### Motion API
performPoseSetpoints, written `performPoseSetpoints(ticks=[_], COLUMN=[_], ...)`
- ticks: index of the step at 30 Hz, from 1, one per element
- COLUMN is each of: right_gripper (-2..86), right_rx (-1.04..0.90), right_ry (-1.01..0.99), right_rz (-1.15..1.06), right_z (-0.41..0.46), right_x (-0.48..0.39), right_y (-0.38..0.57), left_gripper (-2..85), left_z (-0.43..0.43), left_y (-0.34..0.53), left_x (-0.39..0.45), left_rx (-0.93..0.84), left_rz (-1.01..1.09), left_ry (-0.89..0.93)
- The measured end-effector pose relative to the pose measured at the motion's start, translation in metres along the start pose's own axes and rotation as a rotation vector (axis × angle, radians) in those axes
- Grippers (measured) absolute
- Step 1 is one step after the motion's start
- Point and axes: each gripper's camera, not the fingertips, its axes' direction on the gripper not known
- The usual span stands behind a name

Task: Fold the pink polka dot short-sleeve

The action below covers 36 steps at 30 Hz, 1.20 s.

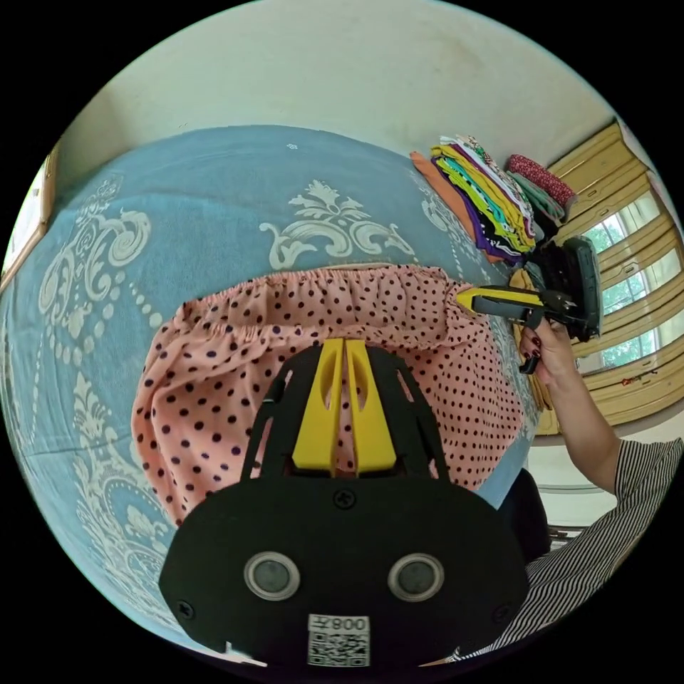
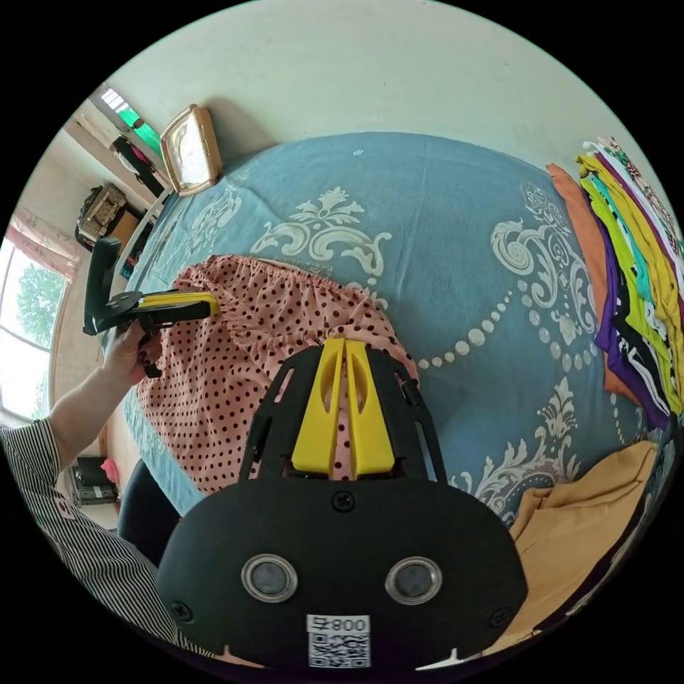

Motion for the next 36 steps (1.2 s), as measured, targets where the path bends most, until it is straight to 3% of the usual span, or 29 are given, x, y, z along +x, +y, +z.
performPoseSetpoints(ticks=[10,15,21,24,29,36], right_gripper=[0.1,0.1,0.1,0.0,0.1,0.1], right_rx=[0.166,0.142,0.042,0.006,0.082,0.197], right_ry=[-0.090,-0.152,-0.027,-0.057,-0.061,-0.088], right_rz=[0.062,-0.009,-0.002,0.031,0.028,0.006], right_z=[-0.025,-0.020,0.022,0.039,0.024,-0.004], right_x=[0.018,0.001,-0.007,-0.001,-0.011,-0.032], right_y=[0.017,0.033,0.033,0.036,0.056,0.106], left_gripper=[0.2,0.2,0.2,0.2,0.3,0.3], left_z=[-0.005,-0.017,-0.026,-0.034,-0.078,-0.140], left_y=[-0.010,-0.004,-0.002,0.006,0.046,0.143], left_x=[-0.010,-0.013,-0.018,-0.022,-0.026,-0.043], left_rx=[0.022,0.053,0.041,0.046,0.146,0.198], left_rz=[-0.011,-0.017,-0.005,-0.019,-0.020,-0.100], left_ry=[-0.103,-0.127,-0.144,-0.129,-0.013,-0.038])
